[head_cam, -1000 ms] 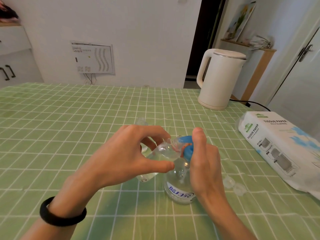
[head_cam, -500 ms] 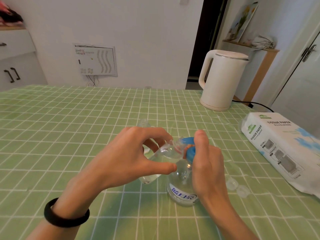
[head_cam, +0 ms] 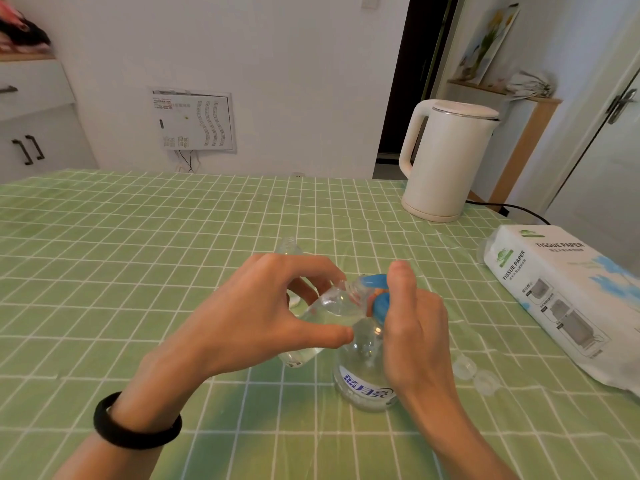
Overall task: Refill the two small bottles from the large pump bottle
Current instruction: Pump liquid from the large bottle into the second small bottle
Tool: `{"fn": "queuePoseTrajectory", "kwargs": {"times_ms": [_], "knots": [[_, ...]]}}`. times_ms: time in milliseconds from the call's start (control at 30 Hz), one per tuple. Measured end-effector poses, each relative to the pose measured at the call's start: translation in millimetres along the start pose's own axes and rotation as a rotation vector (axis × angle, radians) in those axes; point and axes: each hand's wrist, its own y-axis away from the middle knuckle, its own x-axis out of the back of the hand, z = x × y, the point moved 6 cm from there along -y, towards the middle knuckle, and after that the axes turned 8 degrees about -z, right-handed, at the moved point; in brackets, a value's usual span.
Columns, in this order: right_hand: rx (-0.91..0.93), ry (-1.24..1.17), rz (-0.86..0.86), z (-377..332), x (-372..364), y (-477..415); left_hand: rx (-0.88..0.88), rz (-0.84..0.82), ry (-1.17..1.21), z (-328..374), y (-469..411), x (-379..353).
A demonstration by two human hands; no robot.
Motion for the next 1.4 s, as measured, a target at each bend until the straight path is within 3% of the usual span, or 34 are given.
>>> {"fn": "queuePoseTrajectory", "kwargs": {"times_ms": [1400], "knots": [[-0.019, -0.018, -0.001, -0.4, 2.3, -0.4, 0.021, 0.005, -0.002, -5.9, -1.0, -2.0]]}}
